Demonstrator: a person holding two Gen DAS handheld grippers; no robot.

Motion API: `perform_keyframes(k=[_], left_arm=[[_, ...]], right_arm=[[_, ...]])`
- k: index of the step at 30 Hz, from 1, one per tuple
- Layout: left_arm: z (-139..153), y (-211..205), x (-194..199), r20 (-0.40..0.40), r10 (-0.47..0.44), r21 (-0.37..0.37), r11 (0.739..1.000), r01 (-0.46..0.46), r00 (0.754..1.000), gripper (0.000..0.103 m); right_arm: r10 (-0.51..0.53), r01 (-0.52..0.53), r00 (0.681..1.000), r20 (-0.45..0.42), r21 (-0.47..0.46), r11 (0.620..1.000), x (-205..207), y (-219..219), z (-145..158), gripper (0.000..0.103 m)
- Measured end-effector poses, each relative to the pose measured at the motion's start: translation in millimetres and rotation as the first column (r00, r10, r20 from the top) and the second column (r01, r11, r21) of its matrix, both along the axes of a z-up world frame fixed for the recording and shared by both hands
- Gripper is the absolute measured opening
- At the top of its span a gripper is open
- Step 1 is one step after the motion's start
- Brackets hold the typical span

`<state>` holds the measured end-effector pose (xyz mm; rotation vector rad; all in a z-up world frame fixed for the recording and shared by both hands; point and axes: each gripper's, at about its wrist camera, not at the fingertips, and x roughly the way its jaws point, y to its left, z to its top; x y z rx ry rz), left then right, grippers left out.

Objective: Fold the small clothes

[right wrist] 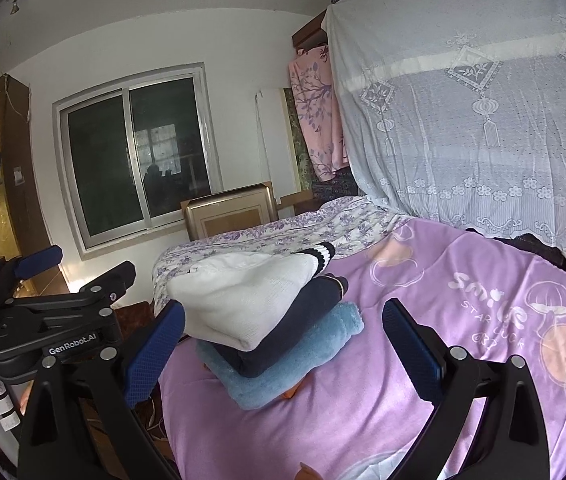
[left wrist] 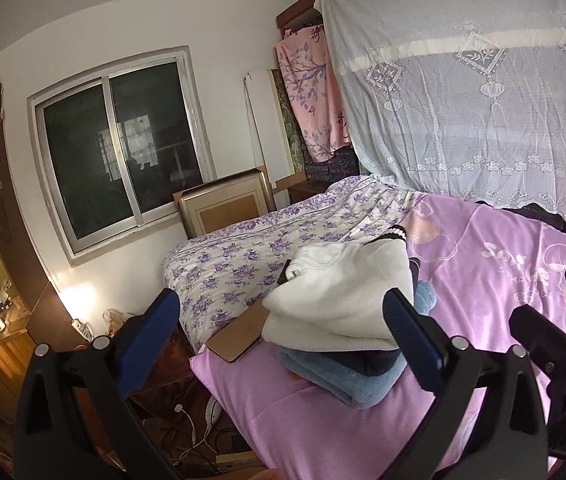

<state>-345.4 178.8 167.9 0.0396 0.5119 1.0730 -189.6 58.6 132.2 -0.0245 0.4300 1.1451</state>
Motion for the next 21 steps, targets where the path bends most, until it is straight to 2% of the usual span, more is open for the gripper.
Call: perform_keyframes(k=[21], left_arm=[[-6.0, 5.2, 4.2, -0.007, -0.009, -0.032, 0.999, 0.009, 1.000, 0.099]], right_arm=[[0.010, -0.010, 1.000, -0.029, 0.008, 1.000, 0.6, 5.8, -1.4, 0.100]])
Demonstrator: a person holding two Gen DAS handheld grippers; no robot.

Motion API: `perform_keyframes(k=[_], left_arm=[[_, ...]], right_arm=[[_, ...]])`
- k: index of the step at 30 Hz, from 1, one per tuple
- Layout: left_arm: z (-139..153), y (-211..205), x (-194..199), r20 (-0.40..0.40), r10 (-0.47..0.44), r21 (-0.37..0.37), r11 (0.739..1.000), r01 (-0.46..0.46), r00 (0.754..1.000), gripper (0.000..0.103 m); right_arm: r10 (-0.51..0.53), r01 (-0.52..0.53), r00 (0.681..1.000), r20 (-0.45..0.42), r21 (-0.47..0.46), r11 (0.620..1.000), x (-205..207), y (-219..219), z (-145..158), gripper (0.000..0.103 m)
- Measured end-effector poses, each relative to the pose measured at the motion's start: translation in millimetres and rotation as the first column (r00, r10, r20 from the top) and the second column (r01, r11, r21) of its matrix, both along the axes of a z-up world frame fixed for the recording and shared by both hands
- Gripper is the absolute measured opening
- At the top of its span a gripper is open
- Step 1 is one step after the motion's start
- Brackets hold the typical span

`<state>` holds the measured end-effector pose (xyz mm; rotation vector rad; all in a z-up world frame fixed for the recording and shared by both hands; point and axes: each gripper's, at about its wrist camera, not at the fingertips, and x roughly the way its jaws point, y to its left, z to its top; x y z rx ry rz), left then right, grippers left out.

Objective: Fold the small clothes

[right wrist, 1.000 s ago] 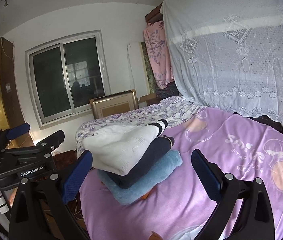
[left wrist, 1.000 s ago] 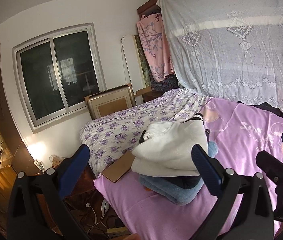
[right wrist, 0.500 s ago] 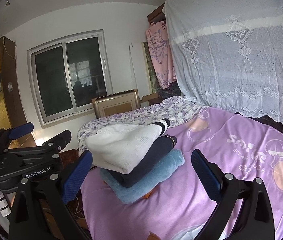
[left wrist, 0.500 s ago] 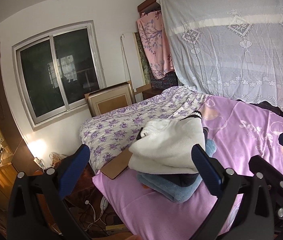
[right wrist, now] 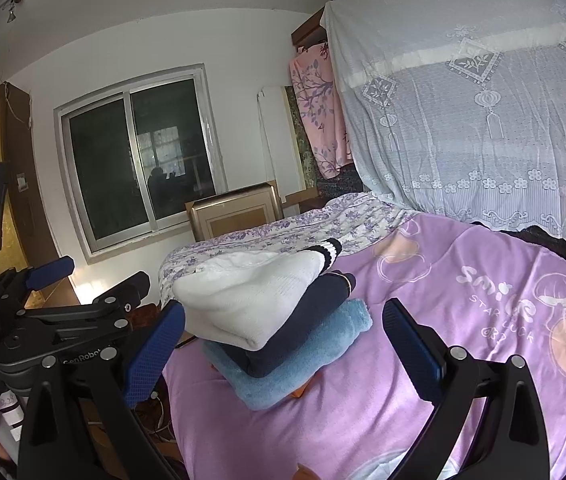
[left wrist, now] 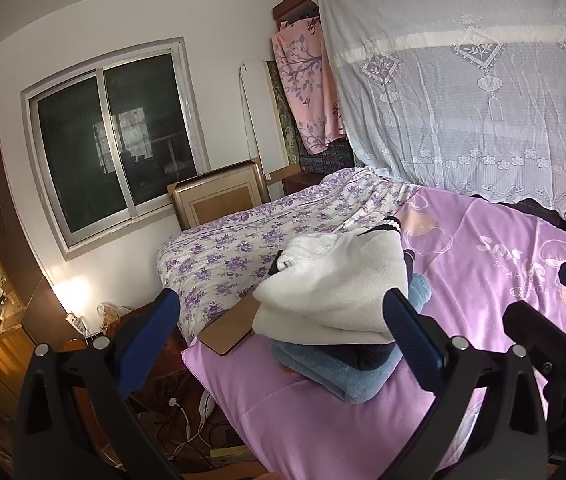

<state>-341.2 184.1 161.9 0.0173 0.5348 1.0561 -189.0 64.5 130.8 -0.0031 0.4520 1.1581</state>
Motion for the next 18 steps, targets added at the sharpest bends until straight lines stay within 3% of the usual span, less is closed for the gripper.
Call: perform_keyframes(k=[18], left_arm=[[-3.1, 0.5, -4.4, 0.003, 0.008, -0.008, 1.000, -0.008, 1.000, 0.099]], right_arm=[[0.008, -0.007, 1.000, 0.010, -0.009, 1.000, -5.4, 5.4, -2.1, 0.100]])
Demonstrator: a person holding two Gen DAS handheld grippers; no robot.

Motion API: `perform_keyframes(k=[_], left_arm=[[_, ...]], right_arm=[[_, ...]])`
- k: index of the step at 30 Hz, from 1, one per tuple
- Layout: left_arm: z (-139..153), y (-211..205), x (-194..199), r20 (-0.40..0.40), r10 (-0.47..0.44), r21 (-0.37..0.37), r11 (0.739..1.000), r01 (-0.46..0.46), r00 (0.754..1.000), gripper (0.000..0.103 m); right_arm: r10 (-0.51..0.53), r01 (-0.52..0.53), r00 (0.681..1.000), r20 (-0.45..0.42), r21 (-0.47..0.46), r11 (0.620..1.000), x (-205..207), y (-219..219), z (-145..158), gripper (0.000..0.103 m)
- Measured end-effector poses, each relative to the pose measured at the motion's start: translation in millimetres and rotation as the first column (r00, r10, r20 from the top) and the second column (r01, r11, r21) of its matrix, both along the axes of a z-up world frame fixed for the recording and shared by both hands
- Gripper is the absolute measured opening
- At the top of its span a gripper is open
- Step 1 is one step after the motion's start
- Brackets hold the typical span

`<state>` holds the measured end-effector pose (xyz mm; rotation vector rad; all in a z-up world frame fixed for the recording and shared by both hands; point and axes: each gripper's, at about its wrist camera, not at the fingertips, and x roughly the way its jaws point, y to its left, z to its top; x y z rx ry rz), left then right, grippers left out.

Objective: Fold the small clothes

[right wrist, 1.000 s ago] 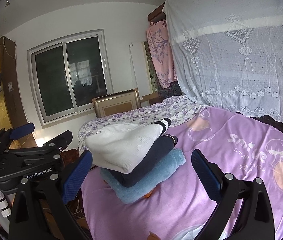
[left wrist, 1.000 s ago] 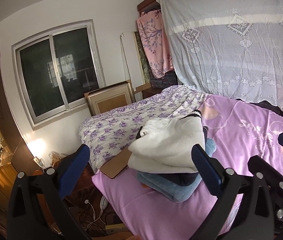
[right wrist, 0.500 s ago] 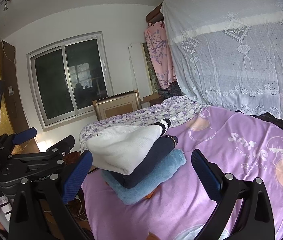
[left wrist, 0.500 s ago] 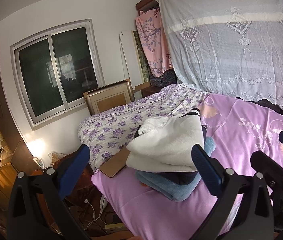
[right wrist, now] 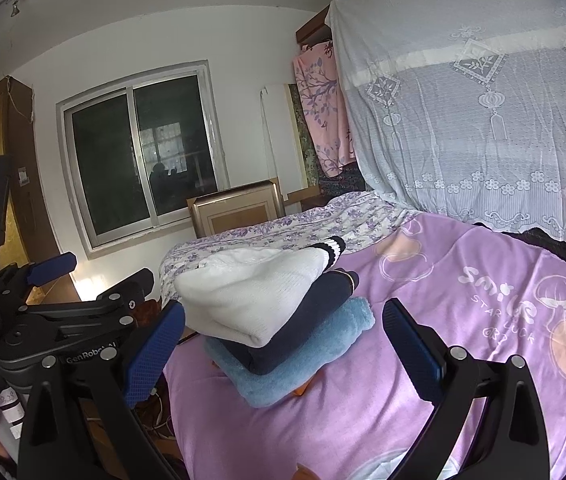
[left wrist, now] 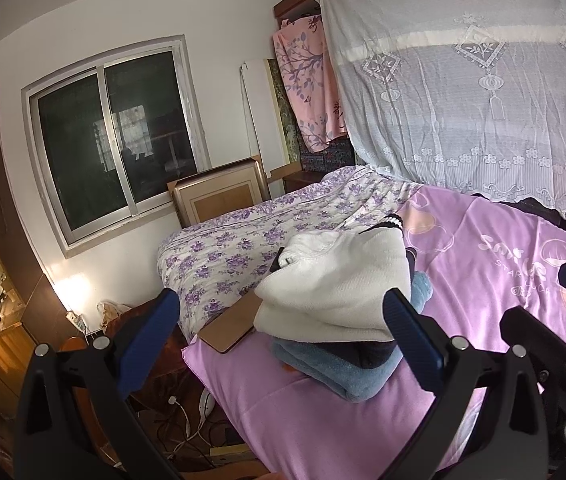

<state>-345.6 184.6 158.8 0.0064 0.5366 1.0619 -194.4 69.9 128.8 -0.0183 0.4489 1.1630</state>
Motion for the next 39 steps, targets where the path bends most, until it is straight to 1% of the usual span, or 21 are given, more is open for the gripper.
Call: perform_keyframes(k=[25, 33, 39], left_arm=[[-6.0, 3.9, 2.9, -0.010, -0.011, -0.017, 1.000, 0.011, 1.000, 0.099], [-5.7, 2.9, 4.6, -0.007, -0.015, -0.001, 1.000, 0.015, 1.000, 0.099], [-4.6, 5.3, 6.5, -0.009, -0.020, -0.016, 1.000, 0.020, 1.000, 0.099]], right_arm=[[-0.003, 0.003, 1.000, 0.000, 0.001, 1.000, -0.5, 0.8, -0.3, 0.100], [0.000, 0.000, 1.000, -0.002, 0.005, 1.000, 0.2, -1.8, 0.0, 0.100], [0.002, -0.002, 1.000, -0.002, 0.004, 1.000, 0.7, -3.2, -0.2, 0.100]])
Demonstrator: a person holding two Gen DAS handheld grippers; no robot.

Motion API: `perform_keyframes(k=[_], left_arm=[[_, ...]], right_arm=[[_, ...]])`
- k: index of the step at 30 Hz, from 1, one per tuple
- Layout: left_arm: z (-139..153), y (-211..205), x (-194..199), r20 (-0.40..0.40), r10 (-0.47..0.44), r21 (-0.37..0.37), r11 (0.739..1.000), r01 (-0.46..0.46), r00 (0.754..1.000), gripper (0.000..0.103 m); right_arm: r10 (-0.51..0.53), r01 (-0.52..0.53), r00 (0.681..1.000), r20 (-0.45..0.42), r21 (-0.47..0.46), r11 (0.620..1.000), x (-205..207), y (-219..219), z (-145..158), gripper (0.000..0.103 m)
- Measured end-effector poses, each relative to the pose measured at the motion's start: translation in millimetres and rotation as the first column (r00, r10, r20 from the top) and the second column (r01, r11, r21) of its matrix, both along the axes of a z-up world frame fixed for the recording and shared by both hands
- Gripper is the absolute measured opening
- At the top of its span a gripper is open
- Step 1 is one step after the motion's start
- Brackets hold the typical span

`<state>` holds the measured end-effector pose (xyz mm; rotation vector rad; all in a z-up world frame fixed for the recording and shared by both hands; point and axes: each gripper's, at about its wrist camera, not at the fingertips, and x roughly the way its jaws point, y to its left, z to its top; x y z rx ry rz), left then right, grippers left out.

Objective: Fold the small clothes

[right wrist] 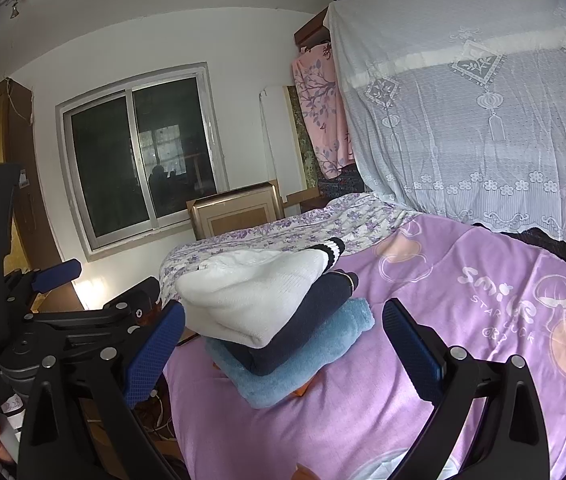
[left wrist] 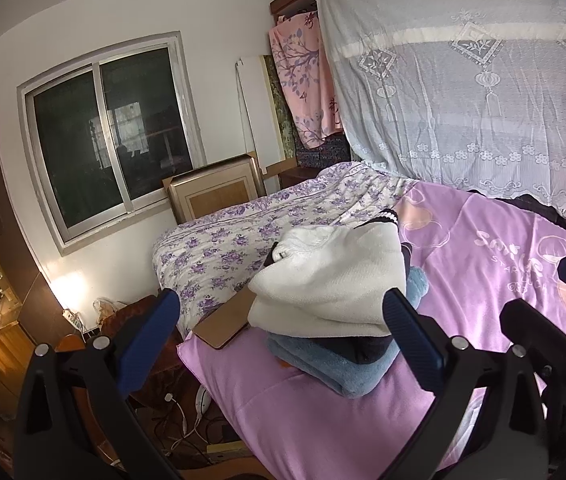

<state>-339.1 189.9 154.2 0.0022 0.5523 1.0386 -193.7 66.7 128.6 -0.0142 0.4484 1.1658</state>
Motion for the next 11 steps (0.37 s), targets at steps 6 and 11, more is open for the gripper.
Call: perform_keyframes(k=[6, 11], left_arm=[[0.5, 0.1, 1.2, -0.001, 0.000, -0.003, 1.000, 0.000, 1.000, 0.099], [0.1, 0.5, 1.8, 0.000, -0.004, -0.006, 1.000, 0.004, 1.000, 0.099]], right_arm=[[0.001, -0.001, 1.000, 0.000, 0.001, 1.000, 0.2, -0.6, 0.0, 0.100], [0.001, -0.001, 1.000, 0.000, 0.001, 1.000, 0.3, -0.9, -0.2, 0.100]])
